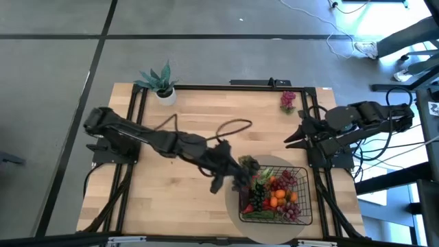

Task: Build produce basket
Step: Put the black grapes into the black wire basket

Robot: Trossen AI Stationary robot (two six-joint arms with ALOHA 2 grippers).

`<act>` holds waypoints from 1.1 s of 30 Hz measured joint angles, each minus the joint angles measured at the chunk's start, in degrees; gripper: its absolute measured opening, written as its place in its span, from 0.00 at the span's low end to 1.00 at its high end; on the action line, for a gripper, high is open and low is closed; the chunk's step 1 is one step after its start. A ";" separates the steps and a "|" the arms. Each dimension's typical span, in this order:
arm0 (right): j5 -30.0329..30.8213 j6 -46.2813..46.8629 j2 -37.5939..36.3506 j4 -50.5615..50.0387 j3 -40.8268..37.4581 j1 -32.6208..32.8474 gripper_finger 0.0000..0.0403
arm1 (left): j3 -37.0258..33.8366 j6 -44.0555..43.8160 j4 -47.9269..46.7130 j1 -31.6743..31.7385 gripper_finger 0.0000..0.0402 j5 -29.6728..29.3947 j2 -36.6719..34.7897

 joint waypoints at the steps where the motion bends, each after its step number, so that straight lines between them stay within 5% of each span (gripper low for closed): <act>1: -0.09 -0.21 -0.12 -0.10 0.00 0.00 0.17 | 0.00 1.79 3.06 0.00 0.00 2.06 1.38; 7: -0.34 -0.97 -0.30 -0.29 0.00 0.00 0.17 | 0.09 4.10 18.25 0.13 0.00 7.32 10.00; 17: -0.40 -3.87 -0.30 -0.31 0.00 0.00 0.17 | -0.01 -2.03 30.30 0.12 0.00 13.67 21.11; 33: -0.42 -5.99 -0.27 -0.31 0.00 0.00 0.17 | 0.04 -5.95 23.18 -0.76 0.00 15.73 23.15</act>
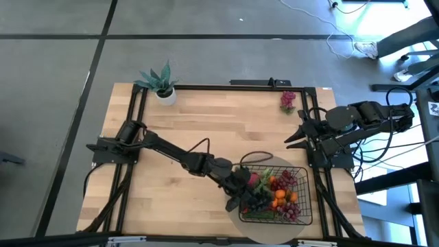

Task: Build produce basket
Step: Put the black grapes into the black wire basket

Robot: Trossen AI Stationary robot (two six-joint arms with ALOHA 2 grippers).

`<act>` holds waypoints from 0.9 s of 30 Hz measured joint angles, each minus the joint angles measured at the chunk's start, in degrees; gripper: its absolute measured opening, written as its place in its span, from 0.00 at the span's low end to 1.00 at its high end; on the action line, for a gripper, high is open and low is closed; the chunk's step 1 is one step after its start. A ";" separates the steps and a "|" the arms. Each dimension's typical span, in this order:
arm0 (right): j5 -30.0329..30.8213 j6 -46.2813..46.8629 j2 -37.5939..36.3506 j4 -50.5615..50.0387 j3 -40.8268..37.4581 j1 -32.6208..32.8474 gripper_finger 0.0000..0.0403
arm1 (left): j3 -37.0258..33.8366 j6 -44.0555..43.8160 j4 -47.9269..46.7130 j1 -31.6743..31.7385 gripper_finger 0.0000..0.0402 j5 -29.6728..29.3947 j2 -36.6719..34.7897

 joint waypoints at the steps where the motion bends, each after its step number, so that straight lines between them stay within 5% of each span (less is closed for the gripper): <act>1: 0.00 0.01 0.00 0.00 0.00 0.00 0.17 | 0.00 -0.10 -1.36 -0.32 0.00 0.09 -0.01; 27: 0.04 0.06 0.00 0.04 0.00 -0.02 0.17 | -0.02 -0.54 -10.22 -1.64 0.06 -0.89 0.02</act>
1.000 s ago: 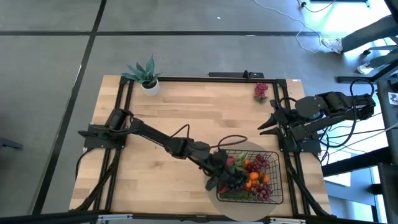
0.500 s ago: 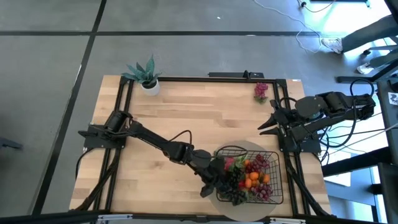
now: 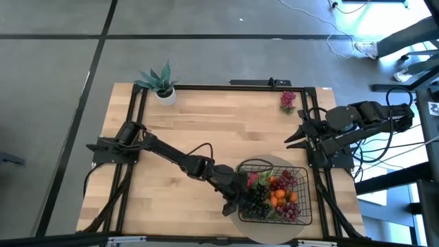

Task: Build produce basket
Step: Put the black grapes into the black wire basket, then put the red grapes into the black wire basket

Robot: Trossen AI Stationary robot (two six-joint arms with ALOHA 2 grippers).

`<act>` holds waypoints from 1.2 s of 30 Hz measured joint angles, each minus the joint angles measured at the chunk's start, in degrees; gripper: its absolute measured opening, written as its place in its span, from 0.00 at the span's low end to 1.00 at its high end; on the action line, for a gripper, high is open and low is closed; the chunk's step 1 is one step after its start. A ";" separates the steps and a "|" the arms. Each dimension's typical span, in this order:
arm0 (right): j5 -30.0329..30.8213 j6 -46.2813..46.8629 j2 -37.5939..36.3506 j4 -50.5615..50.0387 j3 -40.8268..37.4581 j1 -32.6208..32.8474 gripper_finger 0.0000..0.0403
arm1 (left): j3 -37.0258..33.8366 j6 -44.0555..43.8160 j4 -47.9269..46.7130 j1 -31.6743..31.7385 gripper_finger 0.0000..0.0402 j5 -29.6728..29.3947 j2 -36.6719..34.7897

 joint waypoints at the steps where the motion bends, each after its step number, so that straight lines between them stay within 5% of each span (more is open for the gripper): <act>1: 0.00 0.00 0.00 0.00 0.00 0.00 0.17 | 0.00 -0.01 -0.02 0.00 0.07 -0.03 0.00; 10: 0.00 0.03 0.00 0.00 0.00 0.00 0.17 | 0.00 -4.05 -3.59 0.72 0.22 0.34 -0.08; 14: 0.00 -0.06 0.00 0.02 0.00 0.00 0.17 | -0.01 -3.24 -4.07 1.46 0.22 5.38 -0.34; 21: 0.18 0.07 -0.02 0.03 0.00 0.00 0.17 | 0.08 -1.31 -5.22 2.33 0.22 5.30 -2.99; 36: 18.11 11.16 -0.15 -0.94 0.00 -0.22 0.17 | 0.09 6.42 -25.46 9.31 0.22 -9.93 -17.89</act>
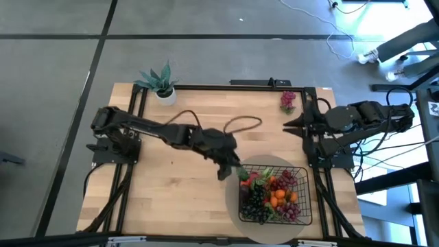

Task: Build produce basket
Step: Put the red grapes into the black wire basket

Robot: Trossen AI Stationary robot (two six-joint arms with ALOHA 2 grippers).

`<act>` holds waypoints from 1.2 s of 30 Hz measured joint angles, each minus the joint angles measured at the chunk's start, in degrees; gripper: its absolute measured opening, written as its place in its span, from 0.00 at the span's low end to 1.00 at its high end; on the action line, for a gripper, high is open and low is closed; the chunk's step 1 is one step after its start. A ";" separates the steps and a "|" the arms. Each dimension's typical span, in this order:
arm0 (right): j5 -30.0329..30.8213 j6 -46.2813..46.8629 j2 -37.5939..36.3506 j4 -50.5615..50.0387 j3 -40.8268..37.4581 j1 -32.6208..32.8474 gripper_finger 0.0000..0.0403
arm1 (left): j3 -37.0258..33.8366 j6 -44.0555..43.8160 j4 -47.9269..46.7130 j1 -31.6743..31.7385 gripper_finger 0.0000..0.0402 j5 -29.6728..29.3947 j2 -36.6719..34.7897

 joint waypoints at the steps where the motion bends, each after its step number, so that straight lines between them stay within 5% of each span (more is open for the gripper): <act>1: 1.72 0.98 0.13 -0.26 0.00 -0.53 0.17 | -0.02 -0.18 -2.62 0.63 0.22 -0.64 -1.26; 12: 4.15 11.75 6.30 -2.67 -0.04 -21.05 0.17 | 0.01 8.12 -14.27 8.46 0.22 -4.31 -11.61; 20: -4.56 27.62 15.00 -6.28 -0.09 -37.65 0.17 | -0.09 12.29 -22.28 15.50 0.22 -4.32 -18.41; 36: -4.49 27.83 31.15 -11.86 -0.09 -55.96 0.17 | -0.11 18.94 -28.67 23.28 0.22 -3.32 -20.66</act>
